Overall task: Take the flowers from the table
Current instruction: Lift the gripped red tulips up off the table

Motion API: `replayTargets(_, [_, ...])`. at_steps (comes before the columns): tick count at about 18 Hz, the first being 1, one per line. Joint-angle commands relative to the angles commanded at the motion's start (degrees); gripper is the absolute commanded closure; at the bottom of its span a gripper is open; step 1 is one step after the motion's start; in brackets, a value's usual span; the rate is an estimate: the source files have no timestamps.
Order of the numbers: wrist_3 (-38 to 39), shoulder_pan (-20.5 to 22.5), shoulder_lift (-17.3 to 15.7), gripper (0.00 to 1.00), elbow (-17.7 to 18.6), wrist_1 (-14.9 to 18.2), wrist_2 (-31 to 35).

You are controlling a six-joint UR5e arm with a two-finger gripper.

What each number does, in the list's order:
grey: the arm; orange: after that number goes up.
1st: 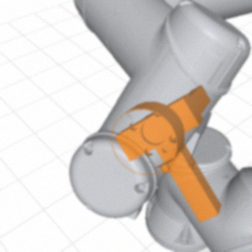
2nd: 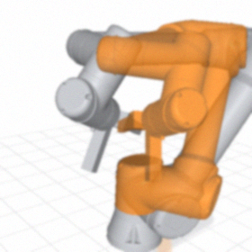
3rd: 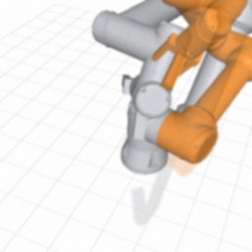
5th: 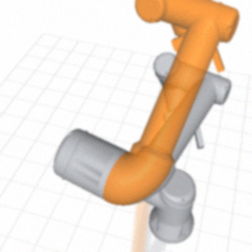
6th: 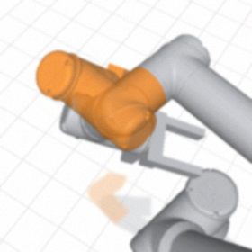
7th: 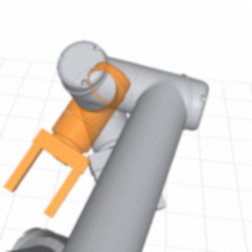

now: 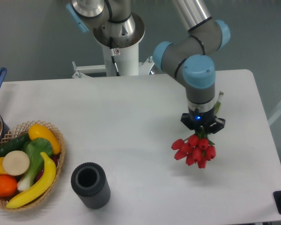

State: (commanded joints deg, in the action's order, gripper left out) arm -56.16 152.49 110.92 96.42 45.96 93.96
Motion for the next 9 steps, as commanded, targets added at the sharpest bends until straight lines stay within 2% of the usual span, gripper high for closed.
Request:
replayTargets(6, [-0.62,0.35,-0.09,1.0,-4.22,7.72,-0.7])
replayTargets(9, [-0.62,0.53,-0.09,1.0,-6.07,10.54,-0.79])
